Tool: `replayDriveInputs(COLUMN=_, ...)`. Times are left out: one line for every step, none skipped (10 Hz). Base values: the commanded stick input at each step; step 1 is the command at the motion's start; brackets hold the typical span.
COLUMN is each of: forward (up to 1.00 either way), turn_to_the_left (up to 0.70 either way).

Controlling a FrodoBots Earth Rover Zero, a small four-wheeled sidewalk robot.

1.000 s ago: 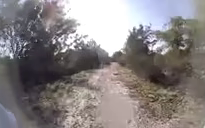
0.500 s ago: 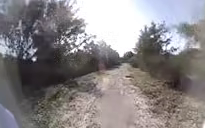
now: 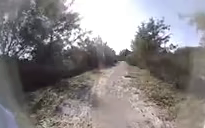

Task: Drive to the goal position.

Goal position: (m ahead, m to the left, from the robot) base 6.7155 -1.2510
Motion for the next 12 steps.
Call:
replayDriveInputs(forward=0.70, turn_to_the_left=0.00)
replayDriveInputs(forward=0.70, turn_to_the_left=0.00)
replayDriveInputs(forward=0.70, turn_to_the_left=0.00)
replayDriveInputs(forward=0.70, turn_to_the_left=0.00)
replayDriveInputs(forward=0.70, turn_to_the_left=0.00)
replayDriveInputs(forward=0.70, turn_to_the_left=0.00)
replayDriveInputs(forward=0.70, turn_to_the_left=0.00)
replayDriveInputs(forward=0.70, turn_to_the_left=0.00)
replayDriveInputs(forward=0.70, turn_to_the_left=-0.31)
replayDriveInputs(forward=0.70, turn_to_the_left=-0.35)
replayDriveInputs(forward=0.70, turn_to_the_left=-0.25)
replayDriveInputs(forward=0.70, turn_to_the_left=-0.10)
